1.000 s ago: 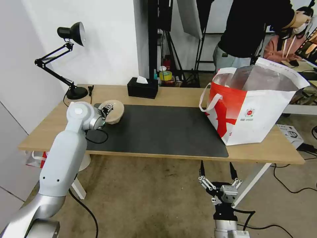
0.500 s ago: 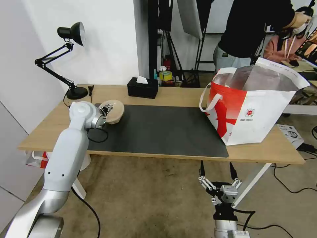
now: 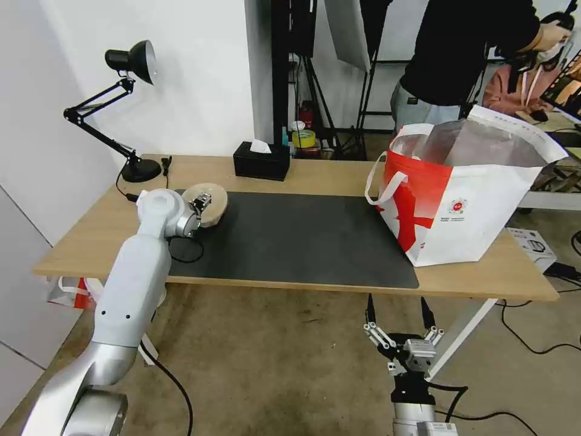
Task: Pick up the trash from the table and place it into the takeout bag.
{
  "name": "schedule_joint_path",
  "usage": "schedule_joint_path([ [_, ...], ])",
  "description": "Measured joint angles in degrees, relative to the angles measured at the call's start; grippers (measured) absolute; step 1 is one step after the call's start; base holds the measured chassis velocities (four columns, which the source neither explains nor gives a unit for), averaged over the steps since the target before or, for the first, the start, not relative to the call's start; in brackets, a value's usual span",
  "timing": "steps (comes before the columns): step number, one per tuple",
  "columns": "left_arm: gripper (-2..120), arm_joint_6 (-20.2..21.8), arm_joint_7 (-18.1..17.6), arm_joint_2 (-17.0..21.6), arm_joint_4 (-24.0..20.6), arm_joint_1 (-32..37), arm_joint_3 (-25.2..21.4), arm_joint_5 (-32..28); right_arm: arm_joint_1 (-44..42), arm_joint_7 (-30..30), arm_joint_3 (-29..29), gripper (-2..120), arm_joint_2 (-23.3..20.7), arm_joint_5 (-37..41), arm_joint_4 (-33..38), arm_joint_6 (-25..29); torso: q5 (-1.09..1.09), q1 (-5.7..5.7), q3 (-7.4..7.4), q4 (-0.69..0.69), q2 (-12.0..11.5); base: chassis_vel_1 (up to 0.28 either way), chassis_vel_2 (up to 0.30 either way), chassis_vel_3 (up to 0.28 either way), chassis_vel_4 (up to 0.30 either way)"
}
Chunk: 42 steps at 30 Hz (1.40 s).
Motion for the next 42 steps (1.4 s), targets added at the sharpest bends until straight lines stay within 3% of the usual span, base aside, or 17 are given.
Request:
schedule_joint_path([
  [6, 80, -0.01, -0.08, -0.30, 0.21, -0.42, 0.39, 0.07, 0.00, 0.00, 0.00, 100, 0.00, 0.00, 0.00, 0.00, 0.00, 0.00, 0.00, 0.00, 0.00, 0.000, 0.000, 0.000, 0.000],
  [14, 47, -0.31, 0.60, -0.54, 0.22, -0.55, 0.55, 0.26, 0.00, 0.00, 0.00, 100, 0.00, 0.00, 0.00, 0.00, 0.00, 0.00, 0.00, 0.00, 0.00, 0.000, 0.000, 0.000, 0.000],
  [27, 3, -0.79, 2.38, -0.29, 0.71, -0.09, 0.52, 1.85, 0.00, 0.00, 0.00, 100, 0.00, 0.00, 0.00, 0.00, 0.00, 0.00, 0.00, 0.00, 0.00, 0.000, 0.000, 0.000, 0.000],
  [40, 1, -1.06, 2.27, -0.35, -0.88, 0.59, 0.92, 1.96, 0.00, 0.00, 0.00, 100, 0.00, 0.00, 0.00, 0.00, -0.01, 0.00, 0.00, 0.00, 0.00, 0.000, 0.000, 0.000, 0.000],
  [42, 1, -1.34, 1.97, -0.09, -3.06, 0.78, 1.37, 1.68, 0.00, 0.00, 0.00, 100, 0.00, 0.00, 0.00, 0.00, 0.00, 0.00, 0.00, 0.00, 0.00, 0.000, 0.000, 0.000, 0.000],
])
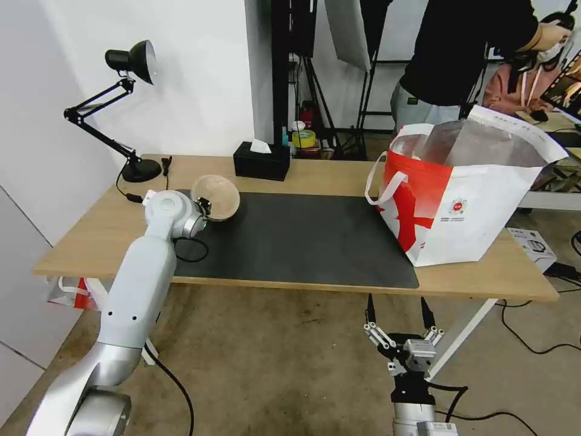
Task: Pick up the trash from the table and place it into the takeout bag.
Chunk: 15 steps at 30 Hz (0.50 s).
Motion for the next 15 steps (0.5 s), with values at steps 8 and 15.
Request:
schedule_joint_path([
  [8, 1, -0.90, 3.45, 3.43, -7.89, -2.34, 2.47, -2.45, 0.00, 0.00, 0.00, 100, 0.00, 0.00, 0.00, 0.00, 0.00, 0.00, 0.00, 0.00, 0.00, 0.000, 0.000, 0.000, 0.000],
  [15, 1, -1.30, 7.23, 4.65, -8.66, -8.32, 6.21, -4.63, 0.00, 0.00, 0.00, 100, 0.00, 0.00, 0.00, 0.00, 0.01, -0.01, 0.00, 0.01, 0.00, 0.000, 0.000, 0.000, 0.000],
])
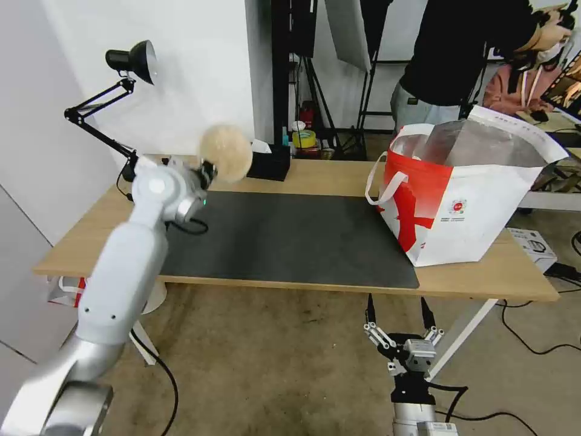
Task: Pick up the trash from the table and place it into the takeout bag.
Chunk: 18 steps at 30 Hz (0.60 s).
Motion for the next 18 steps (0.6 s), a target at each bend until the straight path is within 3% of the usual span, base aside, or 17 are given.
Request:
schedule_joint_path([
  [7, 1, -0.78, 2.29, -2.27, 1.65, -6.36, 7.65, -0.18, 0.00, 0.00, 0.00, 100, 0.00, 0.00, 0.00, 0.00, 0.00, 0.00, 0.00, 0.00, 0.00, 0.000, 0.000, 0.000, 0.000],
  [11, 1, -2.68, 6.82, -6.75, 8.12, -13.49, 12.76, 1.11, 0.00, 0.00, 0.00, 100, 0.00, 0.00, 0.00, 0.00, 0.02, 0.00, 0.00, -0.02, 0.00, 0.000, 0.000, 0.000, 0.000],
  [12, 1, -2.68, 6.82, -6.75, 8.12, -13.49, 12.76, 1.11, 0.00, 0.00, 0.00, 100, 0.00, 0.00, 0.00, 0.00, 0.02, 0.00, 0.00, -0.02, 0.00, 0.000, 0.000, 0.000, 0.000],
  [15, 1, -4.02, 10.54, -10.58, 14.47, -18.09, 15.92, 1.90, 0.00, 0.00, 0.00, 100, 0.00, 0.00, 0.00, 0.00, 0.02, 0.01, 0.01, -0.02, 0.00, 0.000, 0.000, 0.000, 0.000],
  [18, 1, -4.71, 13.50, -13.00, 17.82, -20.27, 18.02, 2.18, 0.00, 0.01, 0.00, 100, 0.00, 0.00, 0.00, 0.00, 0.02, 0.00, 0.00, -0.02, 0.00, 0.000, 0.000, 0.000, 0.000],
])
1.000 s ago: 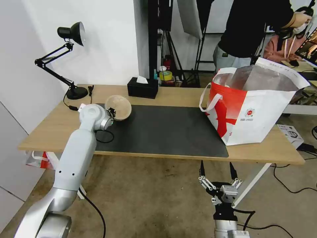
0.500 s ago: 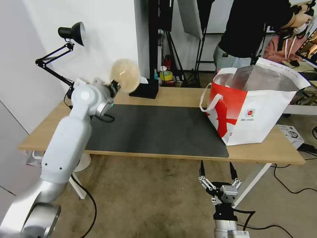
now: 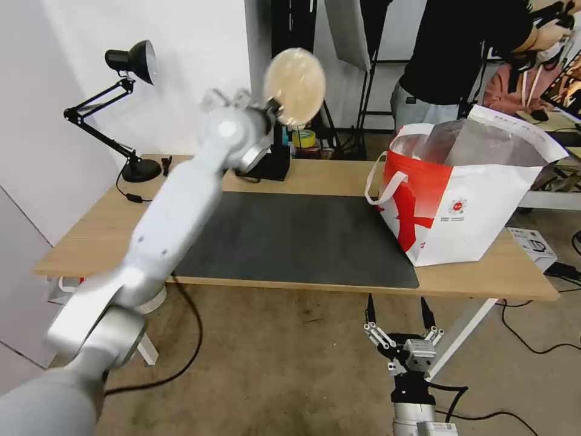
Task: Pick up the trash from the table and place it into the takeout bag.
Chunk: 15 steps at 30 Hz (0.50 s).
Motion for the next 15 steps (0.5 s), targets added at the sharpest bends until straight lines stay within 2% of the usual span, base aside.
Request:
schedule_joint_path([
  [3, 1, -1.19, 6.09, -2.94, 3.91, -2.28, 3.48, 0.10, 0.00, 0.00, 0.00, 100, 0.00, 0.00, 0.00, 0.00, -0.01, 0.00, 0.00, 0.01, 0.00, 0.000, 0.000, 0.000, 0.000],
  [4, 1, -1.19, 6.09, -2.94, 3.91, -2.28, 3.48, 0.10, 0.00, 0.00, 0.00, 100, 0.00, 0.00, 0.00, 0.00, -0.01, 0.00, 0.00, 0.01, 0.00, 0.000, 0.000, 0.000, 0.000],
  [7, 1, -2.12, 11.46, -4.91, 6.94, -4.29, 7.28, 0.09, 0.01, 0.00, 0.00, 100, 0.00, 0.00, 0.00, 0.00, 0.00, 0.00, 0.00, 0.00, 0.00, 0.000, 0.000, 0.000, 0.000],
  [8, 1, -2.12, 11.46, -4.91, 6.94, -4.29, 7.28, 0.09, 0.01, 0.00, 0.00, 100, 0.00, 0.00, 0.00, 0.00, 0.00, 0.00, 0.00, 0.00, 0.00, 0.000, 0.000, 0.000, 0.000],
  [10, 1, -2.90, 15.03, -6.47, 9.38, -6.16, 9.87, 0.04, 0.00, 0.00, 0.00, 100, 0.00, -0.01, 0.00, 0.00, -0.01, 0.00, 0.00, 0.01, 0.00, 0.000, 0.000, 0.000, 0.000],
  [13, 1, -3.24, 16.61, -7.19, 10.55, -7.12, 11.12, -0.05, 0.00, -0.01, 0.00, 100, 0.00, 0.00, 0.00, 0.00, -0.01, 0.00, 0.00, 0.01, 0.00, 0.000, 0.000, 0.000, 0.000],
  [15, 1, -3.85, 20.20, -8.55, 13.51, -9.44, 14.01, -0.24, 0.00, 0.00, 0.00, 100, 0.00, 0.00, 0.00, 0.00, -0.01, 0.00, 0.00, 0.01, 0.00, 0.000, 0.000, 0.000, 0.000],
])
